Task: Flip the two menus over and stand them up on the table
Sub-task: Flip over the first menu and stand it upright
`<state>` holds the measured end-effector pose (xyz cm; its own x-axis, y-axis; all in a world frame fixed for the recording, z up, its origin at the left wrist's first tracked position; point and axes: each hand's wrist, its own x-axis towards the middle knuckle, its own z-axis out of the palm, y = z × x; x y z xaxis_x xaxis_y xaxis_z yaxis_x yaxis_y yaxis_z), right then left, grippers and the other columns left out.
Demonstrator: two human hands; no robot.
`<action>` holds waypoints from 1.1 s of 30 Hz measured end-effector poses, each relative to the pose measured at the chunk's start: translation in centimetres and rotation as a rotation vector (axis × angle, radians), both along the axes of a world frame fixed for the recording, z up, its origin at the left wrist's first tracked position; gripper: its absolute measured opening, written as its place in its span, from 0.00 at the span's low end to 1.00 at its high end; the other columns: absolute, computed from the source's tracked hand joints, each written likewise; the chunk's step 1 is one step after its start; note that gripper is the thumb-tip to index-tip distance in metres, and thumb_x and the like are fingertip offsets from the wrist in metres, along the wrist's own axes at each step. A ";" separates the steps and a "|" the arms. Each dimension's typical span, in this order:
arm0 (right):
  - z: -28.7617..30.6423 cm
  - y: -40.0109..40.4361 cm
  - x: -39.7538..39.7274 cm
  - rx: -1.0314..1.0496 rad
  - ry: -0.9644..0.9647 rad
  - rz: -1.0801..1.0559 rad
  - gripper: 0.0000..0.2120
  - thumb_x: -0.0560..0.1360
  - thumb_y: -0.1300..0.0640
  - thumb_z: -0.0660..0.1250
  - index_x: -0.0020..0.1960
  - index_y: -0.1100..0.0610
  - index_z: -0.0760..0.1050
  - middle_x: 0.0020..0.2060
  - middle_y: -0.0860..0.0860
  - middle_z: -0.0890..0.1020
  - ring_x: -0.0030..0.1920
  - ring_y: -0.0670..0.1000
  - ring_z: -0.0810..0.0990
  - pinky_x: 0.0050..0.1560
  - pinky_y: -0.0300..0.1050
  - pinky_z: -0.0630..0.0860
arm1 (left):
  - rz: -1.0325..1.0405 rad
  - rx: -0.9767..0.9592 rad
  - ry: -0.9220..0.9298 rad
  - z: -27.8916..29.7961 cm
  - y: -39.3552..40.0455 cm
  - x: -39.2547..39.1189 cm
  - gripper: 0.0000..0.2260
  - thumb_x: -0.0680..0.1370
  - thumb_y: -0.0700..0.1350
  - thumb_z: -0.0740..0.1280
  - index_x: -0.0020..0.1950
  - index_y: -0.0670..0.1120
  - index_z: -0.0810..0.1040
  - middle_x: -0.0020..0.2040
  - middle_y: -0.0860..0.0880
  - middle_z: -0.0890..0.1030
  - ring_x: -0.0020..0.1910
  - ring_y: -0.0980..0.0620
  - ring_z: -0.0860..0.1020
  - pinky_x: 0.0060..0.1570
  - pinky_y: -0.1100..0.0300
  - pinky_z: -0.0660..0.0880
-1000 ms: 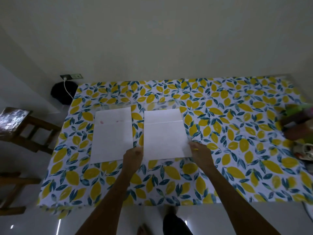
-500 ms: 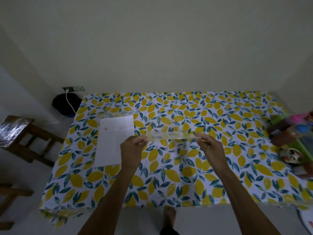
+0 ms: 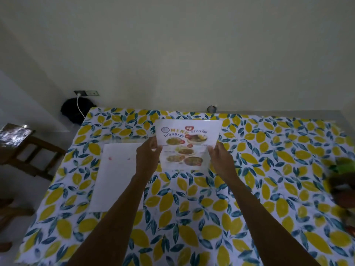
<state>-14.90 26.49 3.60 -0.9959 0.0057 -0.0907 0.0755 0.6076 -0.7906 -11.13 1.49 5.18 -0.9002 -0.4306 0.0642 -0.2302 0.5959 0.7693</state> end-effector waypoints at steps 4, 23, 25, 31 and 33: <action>-3.8 -0.5 -0.6 0.019 -0.130 0.002 0.17 0.82 0.43 0.55 0.50 0.57 0.71 0.34 0.49 0.74 0.35 0.52 0.71 0.38 0.47 0.65 | -0.039 -0.038 -0.133 -3.2 -0.7 -1.1 0.08 0.77 0.47 0.69 0.53 0.45 0.79 0.48 0.47 0.86 0.45 0.48 0.84 0.42 0.60 0.75; -4.6 -1.9 1.5 0.033 -0.172 -0.121 0.20 0.81 0.42 0.55 0.39 0.55 0.68 0.33 0.51 0.73 0.36 0.55 0.73 0.39 0.46 0.66 | -0.114 0.066 -0.139 -3.8 -1.7 -0.2 0.15 0.78 0.45 0.69 0.63 0.43 0.75 0.58 0.44 0.82 0.56 0.45 0.81 0.54 0.52 0.77; -4.4 -2.2 1.8 0.026 -0.237 -0.179 0.22 0.81 0.41 0.54 0.47 0.60 0.72 0.40 0.55 0.75 0.42 0.57 0.74 0.44 0.48 0.68 | -0.095 0.106 -0.183 -4.1 -2.5 0.6 0.20 0.77 0.45 0.70 0.66 0.43 0.73 0.61 0.43 0.78 0.60 0.44 0.77 0.58 0.50 0.74; -5.7 -5.9 5.4 0.043 -0.376 -0.316 0.13 0.77 0.52 0.62 0.53 0.61 0.74 0.42 0.57 0.78 0.41 0.57 0.77 0.46 0.49 0.74 | 0.003 0.070 -0.341 -7.2 -9.9 6.4 0.23 0.75 0.49 0.72 0.67 0.42 0.72 0.61 0.40 0.75 0.60 0.42 0.75 0.61 0.51 0.72; -6.2 -8.8 6.6 0.056 -0.382 -0.286 0.08 0.75 0.52 0.62 0.47 0.57 0.72 0.38 0.55 0.76 0.37 0.55 0.74 0.44 0.49 0.76 | 0.014 0.058 -0.400 -8.2 -13.3 7.9 0.24 0.75 0.50 0.73 0.67 0.41 0.72 0.62 0.39 0.75 0.61 0.41 0.75 0.60 0.49 0.73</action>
